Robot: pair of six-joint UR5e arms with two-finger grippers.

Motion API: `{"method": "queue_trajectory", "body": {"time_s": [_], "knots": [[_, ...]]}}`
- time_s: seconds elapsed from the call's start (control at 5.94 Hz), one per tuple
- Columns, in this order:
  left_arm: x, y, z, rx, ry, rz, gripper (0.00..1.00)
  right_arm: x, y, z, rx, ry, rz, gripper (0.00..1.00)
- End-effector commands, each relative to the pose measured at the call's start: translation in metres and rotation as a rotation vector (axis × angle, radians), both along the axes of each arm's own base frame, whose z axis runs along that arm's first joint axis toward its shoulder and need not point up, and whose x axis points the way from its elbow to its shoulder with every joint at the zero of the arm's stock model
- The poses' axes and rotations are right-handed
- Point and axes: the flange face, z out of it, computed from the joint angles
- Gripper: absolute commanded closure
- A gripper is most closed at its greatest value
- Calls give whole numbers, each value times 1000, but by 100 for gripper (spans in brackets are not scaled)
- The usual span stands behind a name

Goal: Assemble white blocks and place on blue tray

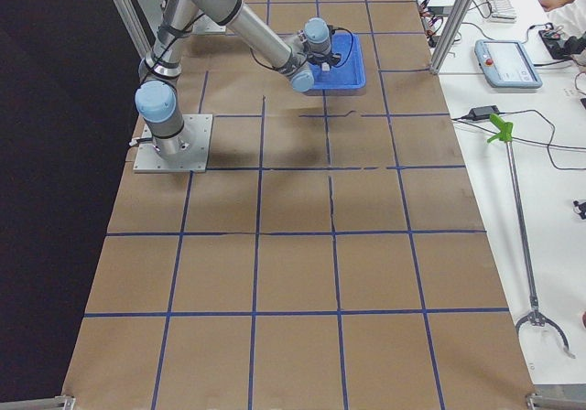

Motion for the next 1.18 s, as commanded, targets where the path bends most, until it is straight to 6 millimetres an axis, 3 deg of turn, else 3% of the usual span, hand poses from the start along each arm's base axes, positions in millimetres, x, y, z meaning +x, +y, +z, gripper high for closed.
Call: {"method": "queue_trajectory", "body": {"time_s": [0.0,1.01], "knots": [[6,-2,3,0,-8,-76,1,10,5,4,2,-7,1,70],[8,-3,3,2,-7,-70,1,15,10,2,11,-6,9,70]]}}
